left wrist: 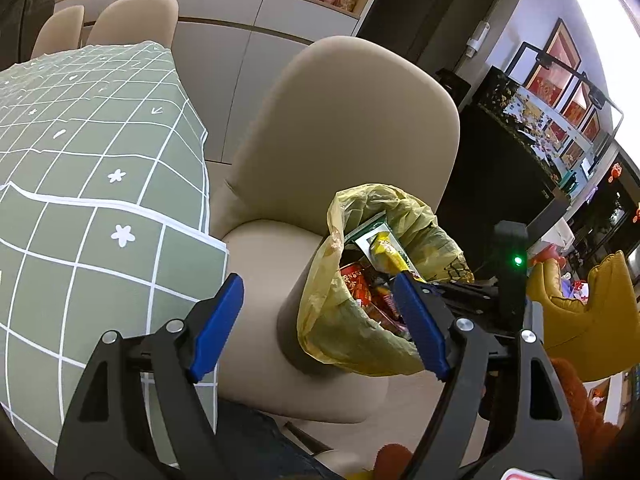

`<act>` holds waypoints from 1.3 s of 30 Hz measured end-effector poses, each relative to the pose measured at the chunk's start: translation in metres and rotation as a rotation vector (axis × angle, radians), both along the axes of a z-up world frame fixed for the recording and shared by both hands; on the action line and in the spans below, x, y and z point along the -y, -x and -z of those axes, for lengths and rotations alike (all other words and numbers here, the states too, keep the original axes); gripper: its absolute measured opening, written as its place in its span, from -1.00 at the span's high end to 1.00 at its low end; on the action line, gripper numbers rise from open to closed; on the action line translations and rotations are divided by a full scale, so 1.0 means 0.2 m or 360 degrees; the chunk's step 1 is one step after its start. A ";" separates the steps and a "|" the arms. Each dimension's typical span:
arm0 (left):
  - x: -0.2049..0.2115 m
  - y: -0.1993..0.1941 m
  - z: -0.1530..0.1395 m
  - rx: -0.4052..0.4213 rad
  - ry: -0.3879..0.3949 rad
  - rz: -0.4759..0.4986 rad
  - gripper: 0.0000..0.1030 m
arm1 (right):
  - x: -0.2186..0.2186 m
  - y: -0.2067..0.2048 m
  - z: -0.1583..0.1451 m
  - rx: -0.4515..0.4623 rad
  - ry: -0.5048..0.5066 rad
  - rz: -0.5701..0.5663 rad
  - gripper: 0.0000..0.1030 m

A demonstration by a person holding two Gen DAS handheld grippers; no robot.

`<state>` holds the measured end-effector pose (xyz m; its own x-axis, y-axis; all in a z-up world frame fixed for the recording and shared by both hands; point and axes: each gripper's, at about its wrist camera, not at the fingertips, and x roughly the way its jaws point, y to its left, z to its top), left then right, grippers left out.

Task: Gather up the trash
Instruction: 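Carry the pink wrapper and yellow wafer pack to the bin and open both grippers, then move both open tools back over the table toward the remaining wrappers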

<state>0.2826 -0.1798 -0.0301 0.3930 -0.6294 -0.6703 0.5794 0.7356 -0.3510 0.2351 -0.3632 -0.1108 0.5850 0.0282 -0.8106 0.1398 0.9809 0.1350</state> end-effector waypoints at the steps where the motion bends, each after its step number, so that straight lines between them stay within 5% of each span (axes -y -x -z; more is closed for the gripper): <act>1: -0.01 0.01 0.00 0.0005 0.0001 0.0001 -0.44 | 0.00 0.01 -0.02 0.0005 0.0026 -0.0008 0.58; 3: -0.02 0.02 -0.02 0.0013 -0.0001 0.0004 -0.44 | -0.02 0.04 -0.05 0.0029 0.0066 -0.0020 0.16; 4: -0.02 0.03 -0.02 0.0016 -0.0001 0.0004 -0.44 | -0.02 0.05 -0.07 0.0047 0.0064 -0.0020 0.12; 13: -0.15 0.11 -0.09 0.0100 -0.0027 -0.0048 -0.44 | -0.08 0.16 -0.19 0.0077 0.0227 -0.0004 0.12; 18: -0.25 0.14 -0.11 0.0104 -0.0035 -0.0103 -0.44 | -0.05 0.12 -0.13 -0.0052 0.0514 0.0159 0.12; 25: -0.37 0.18 -0.12 0.0107 -0.0027 -0.0142 -0.44 | 0.14 0.11 -0.03 -0.0253 0.0491 0.0332 0.12; 29: -0.41 0.18 -0.12 0.0106 -0.0023 -0.0157 -0.44 | 0.15 0.18 -0.14 -0.0186 0.0284 0.0249 0.12; 39: -0.43 0.21 -0.14 0.0141 -0.0029 -0.0179 -0.44 | 0.05 0.29 -0.46 0.0175 0.0254 0.0224 0.06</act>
<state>0.2407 -0.0946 -0.0018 0.5187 -0.5660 -0.6408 0.5209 0.8035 -0.2881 0.1773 -0.3726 -0.0194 0.6590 -0.1835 -0.7295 0.2700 0.9629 0.0017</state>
